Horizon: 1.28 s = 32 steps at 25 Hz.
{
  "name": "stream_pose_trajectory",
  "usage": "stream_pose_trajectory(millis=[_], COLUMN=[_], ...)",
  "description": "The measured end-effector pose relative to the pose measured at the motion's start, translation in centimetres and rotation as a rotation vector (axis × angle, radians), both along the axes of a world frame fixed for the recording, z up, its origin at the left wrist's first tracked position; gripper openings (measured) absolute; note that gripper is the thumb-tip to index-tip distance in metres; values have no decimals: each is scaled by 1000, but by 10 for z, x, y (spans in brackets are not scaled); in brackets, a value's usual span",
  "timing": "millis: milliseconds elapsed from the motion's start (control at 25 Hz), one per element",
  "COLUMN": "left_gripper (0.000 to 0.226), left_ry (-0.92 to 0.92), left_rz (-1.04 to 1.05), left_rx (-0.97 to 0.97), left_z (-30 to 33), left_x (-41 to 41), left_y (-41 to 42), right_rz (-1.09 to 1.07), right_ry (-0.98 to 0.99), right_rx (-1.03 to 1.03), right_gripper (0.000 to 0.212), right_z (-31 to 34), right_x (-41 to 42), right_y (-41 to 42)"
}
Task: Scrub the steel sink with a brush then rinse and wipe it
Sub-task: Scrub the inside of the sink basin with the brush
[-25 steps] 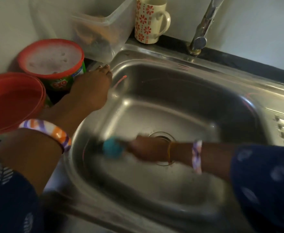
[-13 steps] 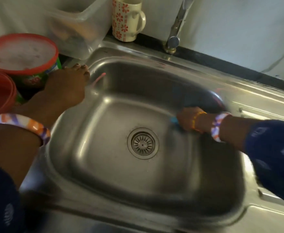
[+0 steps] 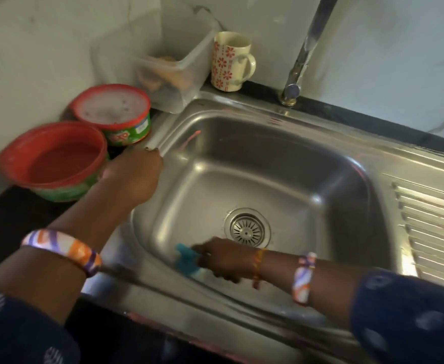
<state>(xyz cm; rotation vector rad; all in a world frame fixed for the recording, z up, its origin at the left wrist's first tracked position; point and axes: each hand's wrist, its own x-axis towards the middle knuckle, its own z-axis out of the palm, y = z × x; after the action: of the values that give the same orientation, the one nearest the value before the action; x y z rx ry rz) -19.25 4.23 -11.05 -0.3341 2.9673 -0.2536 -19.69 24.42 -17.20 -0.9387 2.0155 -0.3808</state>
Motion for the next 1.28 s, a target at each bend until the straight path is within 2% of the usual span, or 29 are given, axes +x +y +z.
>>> stream_pose_trajectory(millis=[80,120,240,320,400,560,640,680,720,800,880,960,1120,1280], left_gripper=[46,48,51,40,28,19,30,38,44,51,51,49,45,42], left_ry=[-11,-16,-3,-22,45,390,387,340,279,165,135,138,149,169], left_rz=[38,61,117,136,149,168,231,233,217,171,157,189,143,109], left_rx=[8,14,41,47,100,184,146,138,129,80,55,46,17,75], left_z=[6,9,15,23,44,93,101,100,97,86,74,68,64,61], left_x=[21,29,47,57,70,91,89,84,77,62,51,48,49,50], left_y=[2,4,15,21,23,6,-11,-18,-24,-30,-32,-33,-35,-43], right_rz=[-74,-108,-271,-340,-336,-203,-180,-185,-195,-191,-122,-59,-73,-194], right_ry=[147,241,419,461,372,63,-63,-57,13,260,546,697,706,685], right_rx=[-175,-190,-89,-13,-58,-245,-433,-539,-605,-605,-525,-389,-340,-421], right_gripper=[31,32,36,36,33,28,30,32,35,40,35,32,18,30], right_z=[-1,-3,-12,2,34,152,196,207,210,198,173,149,138,149], right_x=[-4,-17,-81,-110,-114,-87,-75,-72,-72,-71,-76,-84,-94,-103], right_y=[-44,-57,-57,-51,-45,-23,-27,-37,-54,-97,-135,-156,-172,-181])
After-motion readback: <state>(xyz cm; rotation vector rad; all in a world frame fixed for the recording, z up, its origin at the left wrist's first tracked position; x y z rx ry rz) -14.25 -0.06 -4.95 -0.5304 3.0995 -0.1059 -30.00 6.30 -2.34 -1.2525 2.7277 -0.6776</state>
